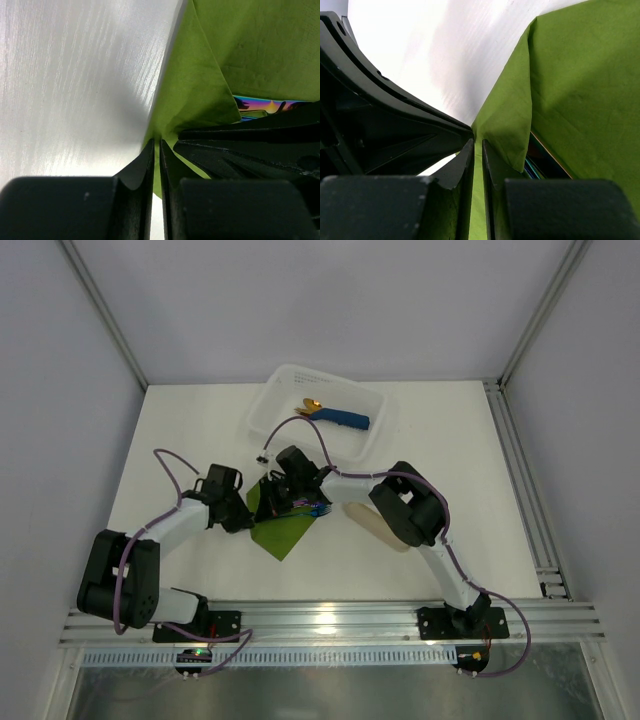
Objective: Place the utensils on the paper napkin and roll it up
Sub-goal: Roll the napkin at the center of the board.
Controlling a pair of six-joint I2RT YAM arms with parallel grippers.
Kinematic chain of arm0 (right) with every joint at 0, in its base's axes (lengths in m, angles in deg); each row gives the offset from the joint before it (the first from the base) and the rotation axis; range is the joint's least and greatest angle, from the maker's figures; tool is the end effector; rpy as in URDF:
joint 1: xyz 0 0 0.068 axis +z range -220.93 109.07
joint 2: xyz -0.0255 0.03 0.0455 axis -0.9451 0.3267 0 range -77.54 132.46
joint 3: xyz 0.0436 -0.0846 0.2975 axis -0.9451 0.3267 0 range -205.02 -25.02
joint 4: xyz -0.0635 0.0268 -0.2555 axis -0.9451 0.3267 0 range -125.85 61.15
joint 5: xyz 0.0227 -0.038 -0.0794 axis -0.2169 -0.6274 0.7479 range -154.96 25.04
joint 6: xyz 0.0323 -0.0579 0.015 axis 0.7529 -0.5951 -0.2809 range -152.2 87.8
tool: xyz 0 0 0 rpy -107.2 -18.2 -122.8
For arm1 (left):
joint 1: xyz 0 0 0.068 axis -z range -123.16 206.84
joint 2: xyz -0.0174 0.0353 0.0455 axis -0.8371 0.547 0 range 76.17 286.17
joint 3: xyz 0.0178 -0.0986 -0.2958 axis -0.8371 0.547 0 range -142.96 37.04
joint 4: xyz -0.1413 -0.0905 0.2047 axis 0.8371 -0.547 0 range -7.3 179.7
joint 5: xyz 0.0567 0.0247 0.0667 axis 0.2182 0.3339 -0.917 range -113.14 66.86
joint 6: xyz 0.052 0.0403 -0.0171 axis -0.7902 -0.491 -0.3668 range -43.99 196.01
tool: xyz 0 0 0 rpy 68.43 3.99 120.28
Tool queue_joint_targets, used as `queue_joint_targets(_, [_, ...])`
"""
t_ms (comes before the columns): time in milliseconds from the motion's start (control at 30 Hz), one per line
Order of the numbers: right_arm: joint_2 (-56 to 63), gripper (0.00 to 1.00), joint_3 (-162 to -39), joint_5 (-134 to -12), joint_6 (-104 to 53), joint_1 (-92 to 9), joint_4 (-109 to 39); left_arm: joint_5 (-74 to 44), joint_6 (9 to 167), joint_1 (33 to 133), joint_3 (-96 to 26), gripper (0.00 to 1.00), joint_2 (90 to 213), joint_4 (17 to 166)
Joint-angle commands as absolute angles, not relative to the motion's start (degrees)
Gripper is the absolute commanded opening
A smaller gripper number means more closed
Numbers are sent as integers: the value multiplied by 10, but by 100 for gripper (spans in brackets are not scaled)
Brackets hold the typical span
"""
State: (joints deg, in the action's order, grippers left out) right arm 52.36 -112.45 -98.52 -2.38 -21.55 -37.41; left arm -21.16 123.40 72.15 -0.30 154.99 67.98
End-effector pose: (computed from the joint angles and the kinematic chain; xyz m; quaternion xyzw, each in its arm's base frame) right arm 0.3219 0.4215 0.1455 -0.2661 0.8379 0.4559 0.1391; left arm 0.2356 -0.0666 0.1780 -0.2649 0.9359 -0.1349 0.1891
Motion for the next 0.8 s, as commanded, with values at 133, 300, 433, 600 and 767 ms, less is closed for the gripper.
queue_joint_targets(133, [525, 14, -1133, -983, -28, -215, -384, -217, 1215, 709, -25, 8, 1552, 694])
queue_joint_targets(300, [525, 14, -1130, -983, -28, -215, -385, -214, 1216, 707, -23, 8, 1557, 701])
queue_joint_targets(433, [524, 14, -1131, -984, -28, -215, -385, -215, 1215, 705, -24, 8, 1561, 701])
queue_joint_targets(600, [523, 14, -1131, -984, -28, -215, -383, -209, 1215, 703, -22, 8, 1569, 704])
queue_joint_targets(767, [510, 14, -1132, -976, -38, -215, -367, -198, 1221, 703, -10, 7, 1571, 717])
